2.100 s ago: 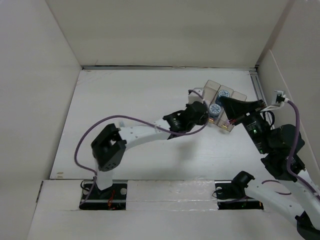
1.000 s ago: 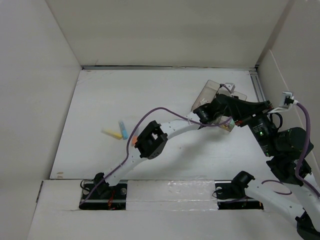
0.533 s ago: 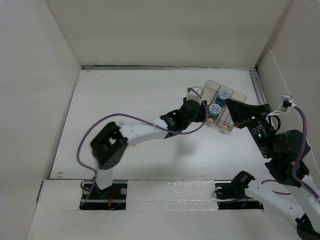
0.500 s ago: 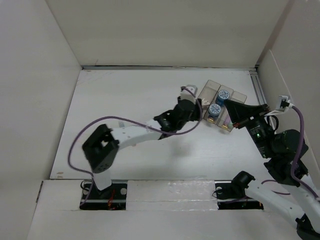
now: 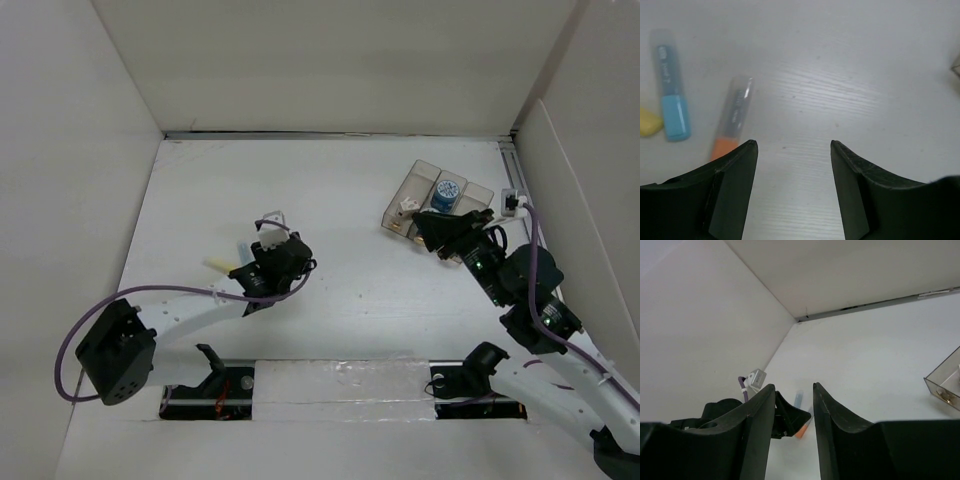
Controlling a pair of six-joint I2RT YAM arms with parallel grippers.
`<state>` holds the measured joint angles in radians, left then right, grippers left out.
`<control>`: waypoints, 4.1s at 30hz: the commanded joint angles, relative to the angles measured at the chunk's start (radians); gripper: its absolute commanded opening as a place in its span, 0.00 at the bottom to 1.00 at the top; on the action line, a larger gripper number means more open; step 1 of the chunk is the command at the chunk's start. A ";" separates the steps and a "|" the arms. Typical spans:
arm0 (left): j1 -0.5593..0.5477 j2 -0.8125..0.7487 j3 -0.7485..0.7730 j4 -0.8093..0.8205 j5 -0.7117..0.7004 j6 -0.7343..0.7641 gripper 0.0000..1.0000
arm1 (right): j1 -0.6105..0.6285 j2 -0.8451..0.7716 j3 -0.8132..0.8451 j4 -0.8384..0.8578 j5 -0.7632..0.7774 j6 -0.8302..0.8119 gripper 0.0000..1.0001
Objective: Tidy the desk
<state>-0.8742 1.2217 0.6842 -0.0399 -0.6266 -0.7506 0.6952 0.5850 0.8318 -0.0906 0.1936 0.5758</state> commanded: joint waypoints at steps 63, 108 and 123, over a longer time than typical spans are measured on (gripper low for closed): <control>-0.190 0.758 0.940 0.209 0.390 0.226 0.07 | 0.007 -0.033 0.136 0.052 -0.008 -0.021 0.39; 0.110 -0.669 -0.121 0.063 -0.112 -0.084 0.47 | 0.187 0.772 0.275 0.267 -0.161 -0.028 0.26; 0.110 -0.858 -0.084 -0.621 -0.415 -0.604 0.66 | 0.380 1.584 0.894 0.059 -0.054 -0.097 0.58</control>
<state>-0.7620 0.3508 0.5510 -0.5133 -0.8986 -1.1496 1.0504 2.1231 1.5978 0.0246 0.0883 0.5083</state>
